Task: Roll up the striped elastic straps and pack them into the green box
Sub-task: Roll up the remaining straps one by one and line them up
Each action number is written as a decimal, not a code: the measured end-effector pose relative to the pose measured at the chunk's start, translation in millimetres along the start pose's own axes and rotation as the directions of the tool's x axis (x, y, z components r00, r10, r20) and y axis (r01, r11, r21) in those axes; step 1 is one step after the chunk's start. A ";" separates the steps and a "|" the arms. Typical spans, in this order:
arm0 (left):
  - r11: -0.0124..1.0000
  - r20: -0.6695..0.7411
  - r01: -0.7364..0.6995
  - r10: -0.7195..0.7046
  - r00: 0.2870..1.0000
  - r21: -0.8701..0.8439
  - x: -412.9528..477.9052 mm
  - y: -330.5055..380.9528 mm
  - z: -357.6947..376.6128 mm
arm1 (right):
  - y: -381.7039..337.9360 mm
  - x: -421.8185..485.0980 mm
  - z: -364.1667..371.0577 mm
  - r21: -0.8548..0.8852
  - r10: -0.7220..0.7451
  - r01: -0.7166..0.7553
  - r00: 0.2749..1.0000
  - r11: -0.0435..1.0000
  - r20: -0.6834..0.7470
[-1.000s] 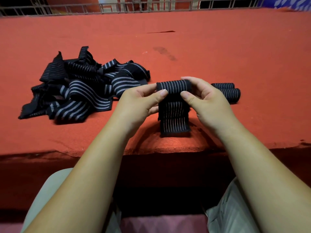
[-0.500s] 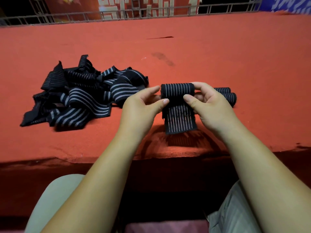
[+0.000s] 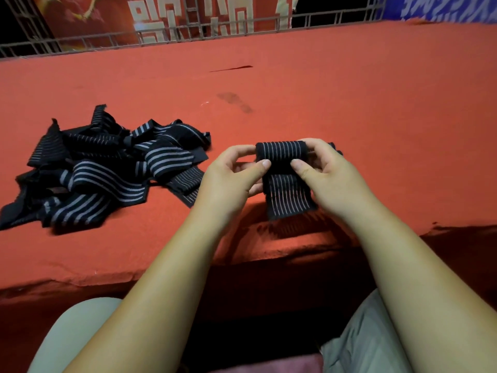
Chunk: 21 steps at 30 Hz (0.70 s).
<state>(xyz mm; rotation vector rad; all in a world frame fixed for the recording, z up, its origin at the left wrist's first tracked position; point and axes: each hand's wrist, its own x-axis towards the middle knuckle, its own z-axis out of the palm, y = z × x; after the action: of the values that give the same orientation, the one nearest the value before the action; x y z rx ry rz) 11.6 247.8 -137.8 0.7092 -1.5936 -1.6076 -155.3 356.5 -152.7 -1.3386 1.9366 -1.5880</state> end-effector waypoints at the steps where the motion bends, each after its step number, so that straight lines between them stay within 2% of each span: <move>1: 0.999 0.030 0.027 -0.026 0.999 -0.040 3.1 0.4 3.7 | 3.0 1.1 -5.5 0.033 0.006 -0.007 1.000 0.999 0.006; 5: 0.993 0.145 0.062 -0.046 0.988 -0.104 14.3 -0.9 19.2 | 10.7 1.9 -26.5 0.206 0.075 -0.084 0.996 0.975 0.051; 9: 0.999 0.145 -0.014 0.008 0.989 0.042 24.4 -12.3 37.3 | 16.6 -0.3 -41.6 0.327 0.189 -0.208 0.978 0.922 0.089; 12: 0.994 0.160 -0.021 0.003 0.987 0.110 27.5 -24.7 48.0 | 21.8 -0.5 -51.9 0.306 0.224 -0.228 0.973 0.924 0.049; 14: 0.997 0.196 0.025 -0.038 0.980 0.066 29.0 -31.2 54.8 | 26.7 0.4 -58.2 0.281 0.236 -0.226 0.972 0.933 -0.003; 17: 0.976 0.223 0.181 -0.152 0.963 -0.118 31.0 -33.9 68.0 | 33.4 1.6 -65.3 0.312 0.240 -0.224 0.971 0.923 -0.013; 19: 0.964 0.221 0.240 -0.211 0.952 -0.117 35.1 -36.5 75.1 | 36.9 2.6 -69.8 0.350 0.240 -0.219 0.971 0.911 -0.018; 21: 0.970 0.219 0.223 -0.197 0.956 -0.101 41.0 -40.1 78.5 | 39.5 2.7 -73.8 0.367 0.246 -0.221 0.969 0.904 -0.020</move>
<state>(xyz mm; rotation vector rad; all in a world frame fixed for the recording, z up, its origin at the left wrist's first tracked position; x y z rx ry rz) -80.6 257.1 -167.1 0.6808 -1.5876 -1.9749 -227.9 397.2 -161.5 -0.8806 1.6556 -1.7742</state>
